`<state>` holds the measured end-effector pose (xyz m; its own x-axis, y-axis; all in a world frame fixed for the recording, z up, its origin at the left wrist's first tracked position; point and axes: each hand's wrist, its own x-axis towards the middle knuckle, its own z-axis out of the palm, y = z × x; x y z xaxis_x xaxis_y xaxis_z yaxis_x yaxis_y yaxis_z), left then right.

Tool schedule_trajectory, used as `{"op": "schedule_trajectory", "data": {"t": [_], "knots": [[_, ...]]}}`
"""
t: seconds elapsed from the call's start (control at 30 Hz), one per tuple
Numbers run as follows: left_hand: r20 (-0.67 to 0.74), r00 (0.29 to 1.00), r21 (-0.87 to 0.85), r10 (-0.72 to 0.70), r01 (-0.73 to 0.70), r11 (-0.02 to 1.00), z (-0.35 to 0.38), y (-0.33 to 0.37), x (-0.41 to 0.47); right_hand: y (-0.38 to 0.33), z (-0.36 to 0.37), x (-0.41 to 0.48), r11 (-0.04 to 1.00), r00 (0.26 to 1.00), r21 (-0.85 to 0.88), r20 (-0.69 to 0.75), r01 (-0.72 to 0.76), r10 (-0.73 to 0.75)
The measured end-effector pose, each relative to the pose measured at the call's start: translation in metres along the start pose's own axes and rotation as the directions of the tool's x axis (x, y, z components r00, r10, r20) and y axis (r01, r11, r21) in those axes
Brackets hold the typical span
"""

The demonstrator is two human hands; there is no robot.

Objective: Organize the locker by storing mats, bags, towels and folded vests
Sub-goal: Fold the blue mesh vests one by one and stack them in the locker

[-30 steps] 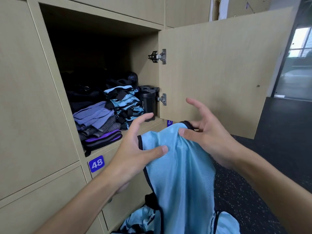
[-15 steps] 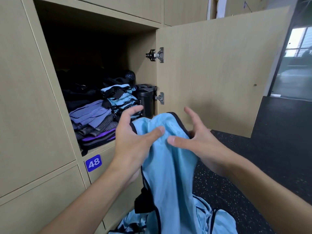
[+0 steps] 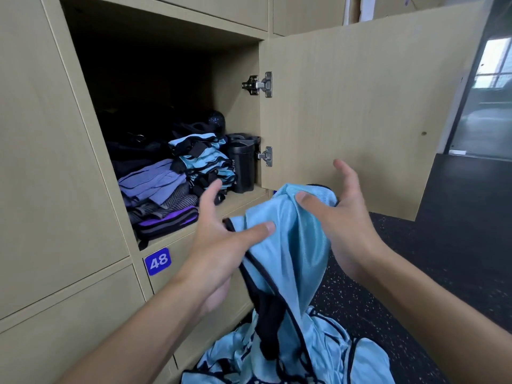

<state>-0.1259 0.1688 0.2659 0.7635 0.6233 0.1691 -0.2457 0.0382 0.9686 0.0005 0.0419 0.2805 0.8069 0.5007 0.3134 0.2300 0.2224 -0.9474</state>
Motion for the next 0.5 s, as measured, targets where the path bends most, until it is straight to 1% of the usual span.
{"op": "schedule_trajectory", "data": {"t": [0.1, 0.13, 0.17, 0.2, 0.3, 0.33, 0.37, 0.47, 0.5], "knots": [[-0.131, 0.989, -0.024, 0.072, -0.076, 0.997, -0.007, 0.008, 0.014, 0.007, -0.001, -0.002, 0.993, 0.986, -0.106, 0.154, -0.045, 0.061], [-0.173, 0.981, -0.036, 0.09, -0.097, 0.995, -0.01, 0.009, 0.017, 0.01, 0.0, -0.002, 0.99, 0.981, -0.134, 0.182, -0.047, 0.072], [-0.204, 0.975, -0.049, 0.092, -0.104, 0.993, -0.012, 0.007, 0.019, 0.012, 0.001, -0.001, 0.989, 0.982, -0.146, 0.178, -0.038, 0.064], [-0.206, 0.976, -0.054, 0.073, -0.086, 0.995, -0.012, 0.006, 0.018, 0.013, 0.002, 0.0, 0.989, 0.989, -0.147, 0.144, -0.022, 0.044], [-0.095, 0.993, 0.001, -0.075, 0.075, 0.997, -0.009, -0.005, 0.008, 0.01, 0.002, 0.002, 0.996, 1.0, -0.088, 0.017, -0.004, 0.005], [-0.082, 0.991, 0.023, -0.103, 0.105, 0.994, -0.008, -0.007, 0.007, 0.01, 0.0, 0.003, 0.998, 1.0, -0.064, -0.001, -0.005, 0.005], [-0.086, 0.992, 0.022, -0.096, 0.099, 0.995, -0.009, -0.006, 0.009, 0.01, -0.002, 0.004, 0.998, 1.0, -0.06, 0.017, -0.014, 0.015], [-0.168, 0.986, -0.092, 0.007, -0.023, 0.995, -0.013, 0.008, 0.017, 0.011, -0.003, 0.0, 0.981, 0.972, -0.179, 0.205, -0.079, 0.116], [-0.181, 0.983, -0.111, 0.018, -0.039, 0.993, -0.014, 0.013, 0.018, 0.013, -0.002, 0.0, 0.977, 0.966, -0.193, 0.225, -0.085, 0.128]]}}
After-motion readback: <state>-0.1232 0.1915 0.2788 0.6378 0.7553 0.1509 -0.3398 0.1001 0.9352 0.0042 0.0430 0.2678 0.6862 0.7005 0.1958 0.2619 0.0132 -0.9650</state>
